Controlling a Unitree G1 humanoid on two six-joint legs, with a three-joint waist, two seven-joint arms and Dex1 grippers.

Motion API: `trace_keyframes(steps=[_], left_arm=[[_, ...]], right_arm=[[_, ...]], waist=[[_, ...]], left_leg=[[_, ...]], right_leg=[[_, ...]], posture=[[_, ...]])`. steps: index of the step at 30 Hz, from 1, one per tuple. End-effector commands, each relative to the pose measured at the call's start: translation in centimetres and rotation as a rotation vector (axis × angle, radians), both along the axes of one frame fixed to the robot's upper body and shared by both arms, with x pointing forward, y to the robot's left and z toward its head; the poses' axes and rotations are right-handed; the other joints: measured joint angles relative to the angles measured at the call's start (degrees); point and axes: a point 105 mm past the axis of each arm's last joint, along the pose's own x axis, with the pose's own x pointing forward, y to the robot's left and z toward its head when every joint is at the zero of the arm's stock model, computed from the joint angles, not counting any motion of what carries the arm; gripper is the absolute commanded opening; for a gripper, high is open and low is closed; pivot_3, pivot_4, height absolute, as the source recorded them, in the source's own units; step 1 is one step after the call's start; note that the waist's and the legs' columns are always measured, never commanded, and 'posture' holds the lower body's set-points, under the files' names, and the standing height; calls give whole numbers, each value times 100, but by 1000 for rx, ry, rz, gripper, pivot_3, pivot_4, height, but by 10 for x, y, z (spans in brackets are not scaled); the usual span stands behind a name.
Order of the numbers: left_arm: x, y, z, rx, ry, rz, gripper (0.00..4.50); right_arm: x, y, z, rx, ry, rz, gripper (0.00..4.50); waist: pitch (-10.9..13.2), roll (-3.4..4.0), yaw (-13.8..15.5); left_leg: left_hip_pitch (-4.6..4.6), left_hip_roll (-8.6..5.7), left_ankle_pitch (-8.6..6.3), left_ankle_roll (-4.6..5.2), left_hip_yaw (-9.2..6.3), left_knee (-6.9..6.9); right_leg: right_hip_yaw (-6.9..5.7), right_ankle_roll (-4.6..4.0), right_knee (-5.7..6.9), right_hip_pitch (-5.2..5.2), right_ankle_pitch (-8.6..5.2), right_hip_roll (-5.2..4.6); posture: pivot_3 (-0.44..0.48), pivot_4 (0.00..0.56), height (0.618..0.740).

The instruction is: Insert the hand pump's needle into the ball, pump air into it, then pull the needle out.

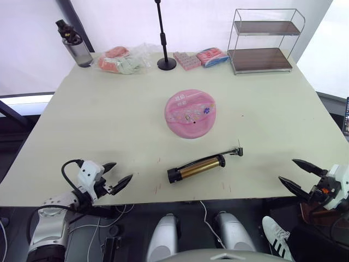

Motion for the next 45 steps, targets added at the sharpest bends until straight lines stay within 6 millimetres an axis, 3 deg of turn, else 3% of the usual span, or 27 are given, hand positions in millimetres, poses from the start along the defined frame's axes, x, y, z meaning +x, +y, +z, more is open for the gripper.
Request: trace_keyframes(steps=[1,23,28,36,45], left_arm=[[2,5,6,10,-35,-2,4434],[6,-21,49,7,-87,-60,4434],[14,-38,59,15,-101,-129,4434],[33,-83,67,13,-87,-340,4434],[49,-127,60,101,-24,-559,4434]], right_arm=[[0,-3,9,-22,-37,4,4500],[-6,1,13,-16,-47,9,4500],[-8,7,20,8,-63,52,4500],[-15,25,34,20,-80,142,4500],[-19,40,51,28,-84,213,4500]], waist=[[0,0,0],[0,-1,-5],[0,-1,9],[0,-1,18],[0,-1,3]], left_leg=[[0,0,0,0,0,0],[1,1,0,0,-1,0],[0,0,0,0,0,1],[0,-2,0,0,-1,2],[-1,0,0,0,-7,4]], right_leg=[[0,0,0,0,0,0],[0,0,1,0,0,1],[0,0,2,0,0,0],[0,1,3,1,0,3],[2,4,7,1,2,14]], posture=[[0,150,731],[0,150,731],[0,150,731],[0,150,731],[0,150,731]])
